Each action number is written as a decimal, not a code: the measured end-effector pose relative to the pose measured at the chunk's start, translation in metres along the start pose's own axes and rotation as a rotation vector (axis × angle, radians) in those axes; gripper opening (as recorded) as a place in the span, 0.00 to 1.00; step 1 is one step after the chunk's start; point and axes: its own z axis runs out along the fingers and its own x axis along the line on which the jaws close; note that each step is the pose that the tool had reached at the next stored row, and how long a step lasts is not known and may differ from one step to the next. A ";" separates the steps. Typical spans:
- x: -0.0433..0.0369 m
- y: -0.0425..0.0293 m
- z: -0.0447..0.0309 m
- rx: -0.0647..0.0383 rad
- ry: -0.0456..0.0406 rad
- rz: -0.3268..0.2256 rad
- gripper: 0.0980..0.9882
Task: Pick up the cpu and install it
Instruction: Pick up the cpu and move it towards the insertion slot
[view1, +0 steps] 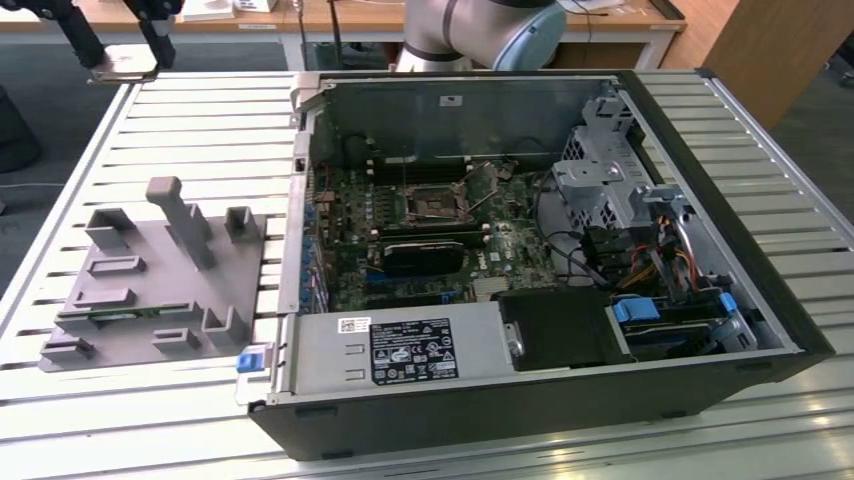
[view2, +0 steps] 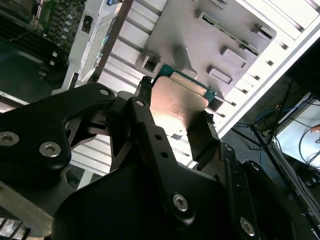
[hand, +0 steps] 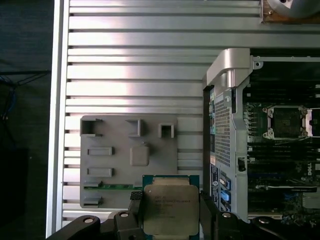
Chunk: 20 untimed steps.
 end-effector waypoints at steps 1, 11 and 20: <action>-0.0009 0.0001 0.0000 0.000 0.0000 0.000 0.49; -0.0190 0.0007 -0.0002 0.000 0.0000 0.000 0.49; -0.0361 0.0013 -0.0004 0.000 0.0001 0.000 0.49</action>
